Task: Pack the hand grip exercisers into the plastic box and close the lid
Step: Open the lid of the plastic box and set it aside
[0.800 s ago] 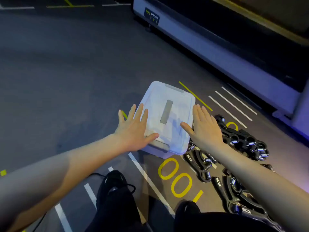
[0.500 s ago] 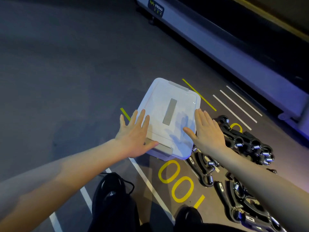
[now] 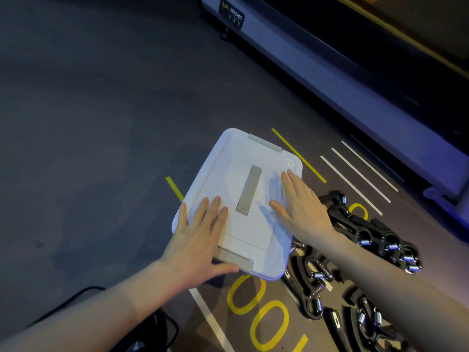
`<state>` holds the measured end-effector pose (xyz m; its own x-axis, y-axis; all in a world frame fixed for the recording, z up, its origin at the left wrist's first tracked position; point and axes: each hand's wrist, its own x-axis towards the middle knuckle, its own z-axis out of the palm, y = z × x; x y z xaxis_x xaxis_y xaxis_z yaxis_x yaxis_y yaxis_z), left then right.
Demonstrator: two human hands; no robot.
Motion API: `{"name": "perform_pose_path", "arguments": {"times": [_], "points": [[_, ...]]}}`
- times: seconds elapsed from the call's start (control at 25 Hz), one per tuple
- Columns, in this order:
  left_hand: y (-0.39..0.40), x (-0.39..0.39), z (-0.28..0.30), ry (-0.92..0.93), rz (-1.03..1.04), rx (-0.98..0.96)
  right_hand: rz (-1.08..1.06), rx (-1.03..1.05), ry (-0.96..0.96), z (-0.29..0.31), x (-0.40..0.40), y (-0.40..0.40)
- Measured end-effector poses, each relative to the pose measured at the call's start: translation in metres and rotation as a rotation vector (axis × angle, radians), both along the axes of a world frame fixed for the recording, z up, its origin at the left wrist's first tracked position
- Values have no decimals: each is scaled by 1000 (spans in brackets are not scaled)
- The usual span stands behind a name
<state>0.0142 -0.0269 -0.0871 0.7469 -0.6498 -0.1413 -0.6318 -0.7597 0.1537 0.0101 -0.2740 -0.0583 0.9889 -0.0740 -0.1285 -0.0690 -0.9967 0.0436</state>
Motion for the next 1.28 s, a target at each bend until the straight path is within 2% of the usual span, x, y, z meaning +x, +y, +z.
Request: {"name": "perform_pose_path", "arguments": {"times": [0.12, 0.28, 0.48, 0.64, 0.8, 1.0, 1.12, 1.2, 1.28], "points": [[-6, 3, -8, -17, 13, -69, 57, 62, -49, -13, 45, -13], [-12, 6, -18, -61, 54, -129, -44, 93, -121, -17, 111, -26], [-12, 7, -25, -91, 59, -161, -139, 276, 2, -17, 158, -36], [-15, 10, -26, -100, 59, -160, -149, 371, 27, -18, 170, -43], [-16, 13, -28, -109, 53, -134, -154, 364, 44, -20, 174, -46], [-14, 13, -31, -147, 18, -141, -307, 433, 88, -21, 183, -51], [-15, 13, -32, -151, 19, -144, -390, 406, 62, -26, 186, -48], [-15, 14, -32, -148, 17, -148, -342, 321, 4, -30, 182, -44], [-14, 15, -30, -128, 25, -151, -253, 315, -138, -32, 162, -33]]}}
